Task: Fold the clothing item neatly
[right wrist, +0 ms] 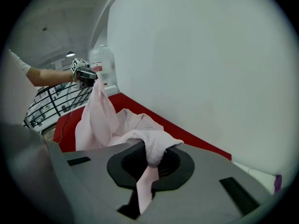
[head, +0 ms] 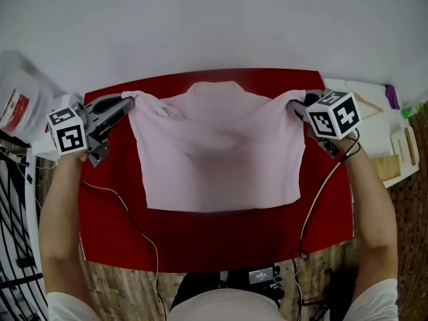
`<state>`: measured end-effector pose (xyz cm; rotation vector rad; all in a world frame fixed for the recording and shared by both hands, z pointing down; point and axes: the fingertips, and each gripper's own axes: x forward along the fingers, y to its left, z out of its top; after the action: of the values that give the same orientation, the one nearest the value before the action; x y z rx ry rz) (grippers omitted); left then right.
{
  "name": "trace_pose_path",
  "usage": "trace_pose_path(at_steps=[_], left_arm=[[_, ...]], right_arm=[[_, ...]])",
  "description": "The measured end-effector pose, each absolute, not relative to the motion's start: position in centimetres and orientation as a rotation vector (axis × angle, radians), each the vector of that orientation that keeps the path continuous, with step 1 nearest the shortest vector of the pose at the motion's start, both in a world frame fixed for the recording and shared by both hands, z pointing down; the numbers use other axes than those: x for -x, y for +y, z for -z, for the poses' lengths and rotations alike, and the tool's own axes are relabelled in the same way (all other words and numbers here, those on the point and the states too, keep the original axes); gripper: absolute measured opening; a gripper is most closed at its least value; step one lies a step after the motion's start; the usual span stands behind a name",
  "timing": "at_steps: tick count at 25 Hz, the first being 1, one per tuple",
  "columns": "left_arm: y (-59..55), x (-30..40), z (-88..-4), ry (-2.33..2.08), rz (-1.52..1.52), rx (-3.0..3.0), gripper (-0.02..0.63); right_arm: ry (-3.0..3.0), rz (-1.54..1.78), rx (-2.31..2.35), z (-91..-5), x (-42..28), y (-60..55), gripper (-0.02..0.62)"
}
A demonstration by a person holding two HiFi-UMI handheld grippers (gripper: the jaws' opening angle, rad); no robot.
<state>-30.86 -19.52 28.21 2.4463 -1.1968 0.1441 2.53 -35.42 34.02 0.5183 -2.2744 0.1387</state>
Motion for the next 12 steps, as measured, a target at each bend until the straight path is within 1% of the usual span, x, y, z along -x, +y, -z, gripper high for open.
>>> trace_pose_path(at_steps=[5,12], left_arm=[[-20.2,33.4,-30.9,-1.218,-0.126,-2.405,0.023],[-22.4,37.6,-37.7,-1.227,-0.081,-2.267,0.024]], right_arm=[[-2.238,-0.182,-0.59,-36.2,-3.5,-38.0,0.023],[-2.119,-0.337,-0.693,-42.7,-5.0,-41.6,0.023]])
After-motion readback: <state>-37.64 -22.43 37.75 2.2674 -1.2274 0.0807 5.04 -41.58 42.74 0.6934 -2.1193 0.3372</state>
